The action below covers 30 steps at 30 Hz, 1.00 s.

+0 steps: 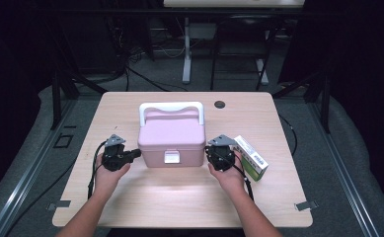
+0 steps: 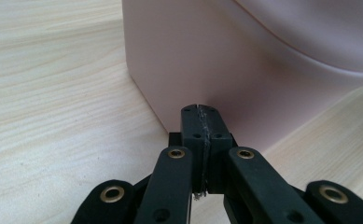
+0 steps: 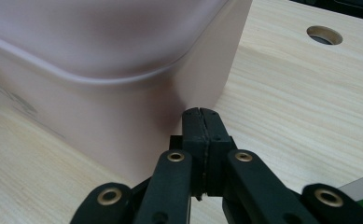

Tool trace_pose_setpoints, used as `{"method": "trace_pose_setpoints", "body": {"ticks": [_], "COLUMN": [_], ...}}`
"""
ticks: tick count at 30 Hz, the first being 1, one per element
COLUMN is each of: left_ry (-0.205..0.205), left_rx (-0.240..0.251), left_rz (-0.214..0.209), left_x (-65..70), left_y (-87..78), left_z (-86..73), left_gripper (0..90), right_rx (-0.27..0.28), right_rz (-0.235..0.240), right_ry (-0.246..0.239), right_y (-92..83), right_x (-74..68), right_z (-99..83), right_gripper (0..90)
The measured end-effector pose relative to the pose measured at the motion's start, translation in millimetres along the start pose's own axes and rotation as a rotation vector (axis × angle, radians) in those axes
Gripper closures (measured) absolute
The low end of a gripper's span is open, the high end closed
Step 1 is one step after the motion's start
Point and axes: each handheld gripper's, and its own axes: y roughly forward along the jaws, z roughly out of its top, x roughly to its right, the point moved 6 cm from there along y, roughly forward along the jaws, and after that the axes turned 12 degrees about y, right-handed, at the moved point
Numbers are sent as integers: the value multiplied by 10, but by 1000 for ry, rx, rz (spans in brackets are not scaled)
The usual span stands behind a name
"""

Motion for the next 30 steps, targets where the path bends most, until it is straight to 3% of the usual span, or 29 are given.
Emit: {"method": "trace_pose_setpoints", "body": {"ticks": [11,13,30], "left_ry": [-1,1,24], "left_rx": [-9,-13,-25], "left_rz": [4,-13,-39], "left_x": [59,84,233], "left_y": [-41,-70,-214], "left_z": [-23,-43,-139], "left_gripper": [900,900,900], "right_rx": [-2,-6,-25], "right_rz": [-2,0,9], "right_ry": [-14,-14,-62], "right_y": [-93,-113,-293], "right_x": [-37,-35,-97], "right_z": [-69,-81,-202], "right_gripper": [900,900,900]}}
